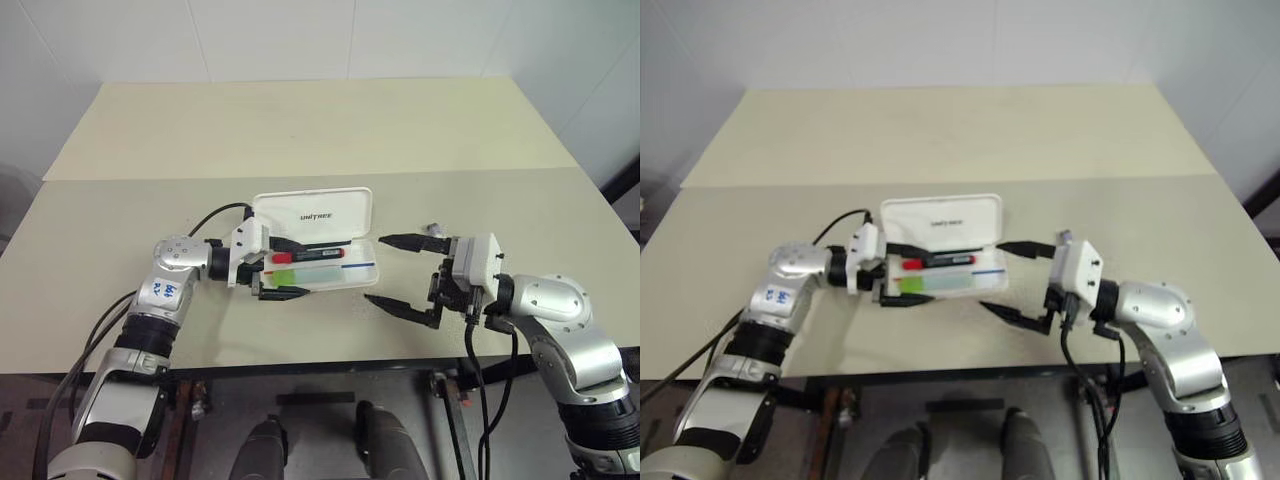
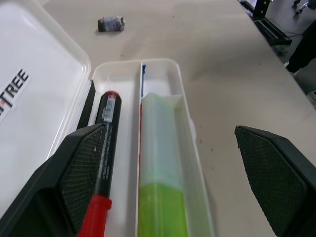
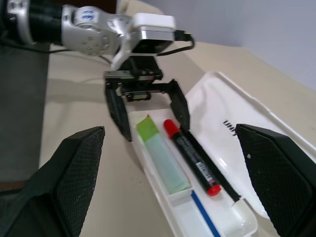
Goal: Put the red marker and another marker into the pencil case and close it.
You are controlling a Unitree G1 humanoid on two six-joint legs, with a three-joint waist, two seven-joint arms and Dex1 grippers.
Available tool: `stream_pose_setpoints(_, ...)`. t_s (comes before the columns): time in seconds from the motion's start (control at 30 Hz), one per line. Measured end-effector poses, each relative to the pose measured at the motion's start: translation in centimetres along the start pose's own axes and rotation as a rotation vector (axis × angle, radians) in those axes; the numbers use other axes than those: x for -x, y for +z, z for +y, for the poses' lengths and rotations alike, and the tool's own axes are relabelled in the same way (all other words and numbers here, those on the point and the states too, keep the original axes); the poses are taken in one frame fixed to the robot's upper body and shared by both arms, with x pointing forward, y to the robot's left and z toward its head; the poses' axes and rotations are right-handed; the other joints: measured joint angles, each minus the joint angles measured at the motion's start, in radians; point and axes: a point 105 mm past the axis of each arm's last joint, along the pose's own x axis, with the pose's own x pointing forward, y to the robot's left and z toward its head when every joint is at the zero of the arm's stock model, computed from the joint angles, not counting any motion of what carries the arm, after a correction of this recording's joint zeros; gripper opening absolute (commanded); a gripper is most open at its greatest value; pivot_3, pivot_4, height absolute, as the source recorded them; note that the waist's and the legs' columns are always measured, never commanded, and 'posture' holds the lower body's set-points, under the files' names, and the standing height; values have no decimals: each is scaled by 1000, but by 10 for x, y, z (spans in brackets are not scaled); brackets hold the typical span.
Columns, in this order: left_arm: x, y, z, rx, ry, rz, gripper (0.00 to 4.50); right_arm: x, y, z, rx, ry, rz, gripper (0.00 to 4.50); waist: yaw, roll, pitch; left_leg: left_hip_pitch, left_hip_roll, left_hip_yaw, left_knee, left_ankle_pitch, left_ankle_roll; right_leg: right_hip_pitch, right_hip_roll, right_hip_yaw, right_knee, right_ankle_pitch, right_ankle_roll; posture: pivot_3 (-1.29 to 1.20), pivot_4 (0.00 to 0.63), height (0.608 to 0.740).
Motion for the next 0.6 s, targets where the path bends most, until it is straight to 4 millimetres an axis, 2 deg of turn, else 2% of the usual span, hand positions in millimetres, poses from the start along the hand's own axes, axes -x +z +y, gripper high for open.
stream_pose_setpoints(0.13,3,0,1,-6,22,-2,4479,-1,-2,-4,-10,-40,4,4500,1,0,0,0,0,0,0,0,0,0,0,0,0,0,0,0,150,740)
stream_pose_setpoints(0.3,4,9,-4,-29,21,-27,4479,-3,-12,-23,-63,-196,28,4500,0,0,0,0,0,0,0,0,0,0,0,0,0,0,0,0,150,740)
stream_pose_setpoints(0.43,11,25,-7,-55,15,-62,4479,7,-38,-54,-150,-514,86,4500,0,0,0,0,0,0,0,0,0,0,0,0,0,0,0,0,150,740)
stream_pose_setpoints(0.6,21,39,-7,-73,24,-83,4479,21,-57,-81,-197,-810,126,4500,-2,0,0,0,0,0,-1,0,0,0,0,1,0,0,0,0,150,740)
